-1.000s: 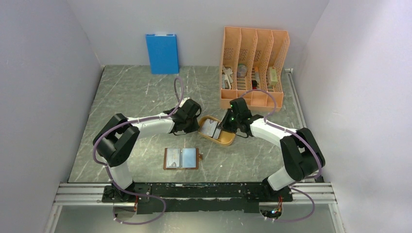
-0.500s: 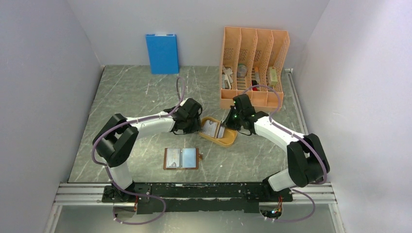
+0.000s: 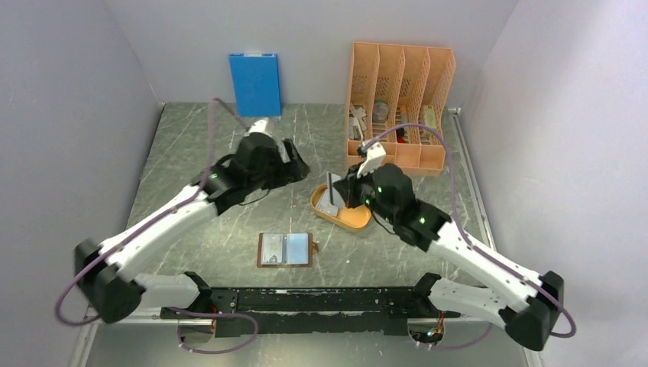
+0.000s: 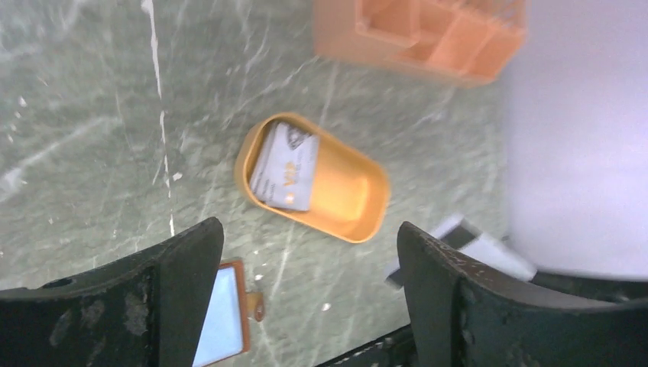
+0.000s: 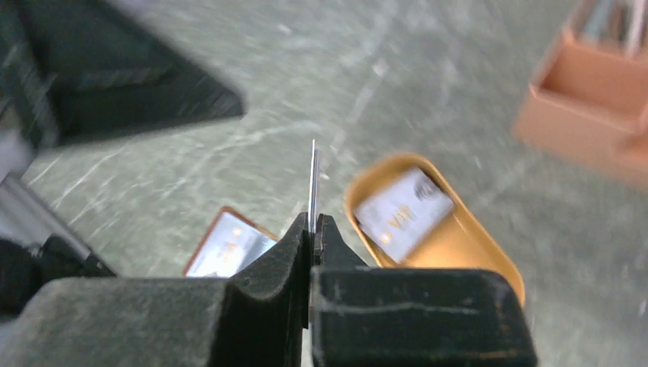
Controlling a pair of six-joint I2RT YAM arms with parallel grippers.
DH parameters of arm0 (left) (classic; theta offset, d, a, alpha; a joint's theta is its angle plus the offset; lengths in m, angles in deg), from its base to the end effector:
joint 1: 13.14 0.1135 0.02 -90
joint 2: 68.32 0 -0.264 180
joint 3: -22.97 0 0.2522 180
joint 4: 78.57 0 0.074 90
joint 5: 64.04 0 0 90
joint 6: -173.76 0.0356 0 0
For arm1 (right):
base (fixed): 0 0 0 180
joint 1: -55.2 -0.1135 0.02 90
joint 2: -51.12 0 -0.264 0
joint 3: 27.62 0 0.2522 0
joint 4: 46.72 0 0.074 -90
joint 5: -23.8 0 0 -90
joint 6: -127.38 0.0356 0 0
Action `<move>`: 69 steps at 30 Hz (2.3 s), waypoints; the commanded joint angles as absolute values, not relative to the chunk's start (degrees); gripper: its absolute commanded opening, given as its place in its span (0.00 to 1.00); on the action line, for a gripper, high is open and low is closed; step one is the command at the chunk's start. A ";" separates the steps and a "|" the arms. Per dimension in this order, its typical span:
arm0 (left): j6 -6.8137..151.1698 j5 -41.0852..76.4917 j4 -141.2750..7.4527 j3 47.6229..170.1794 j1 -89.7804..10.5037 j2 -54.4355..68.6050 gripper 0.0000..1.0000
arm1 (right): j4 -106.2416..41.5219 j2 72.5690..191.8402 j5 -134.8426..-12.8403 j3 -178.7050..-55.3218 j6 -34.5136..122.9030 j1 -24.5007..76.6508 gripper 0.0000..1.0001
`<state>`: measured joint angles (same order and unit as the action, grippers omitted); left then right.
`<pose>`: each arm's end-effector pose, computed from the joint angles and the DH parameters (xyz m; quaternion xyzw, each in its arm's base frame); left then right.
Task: Put the credit cards into the card holder
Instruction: Pick up the credit card from the storage box.
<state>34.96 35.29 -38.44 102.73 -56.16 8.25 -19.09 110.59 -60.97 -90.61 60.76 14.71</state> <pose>0.2216 -0.1989 0.3187 -0.0812 0.8888 -0.2691 0.3620 0.1827 0.1518 0.3117 -0.1002 0.8327 0.2549 0.4813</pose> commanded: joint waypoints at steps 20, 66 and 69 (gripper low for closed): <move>22.67 6.39 -38.92 108.13 -53.57 -9.92 0.97 | -90.17 108.88 -31.11 -75.91 -46.27 -25.47 0.00; 33.47 21.56 -45.54 103.83 -48.21 -14.20 0.05 | -38.82 105.14 -36.38 -93.34 13.92 -25.71 0.76; 36.98 23.31 -49.65 99.31 -48.21 -18.48 0.05 | -37.54 101.60 -44.63 -92.95 36.96 -17.82 0.80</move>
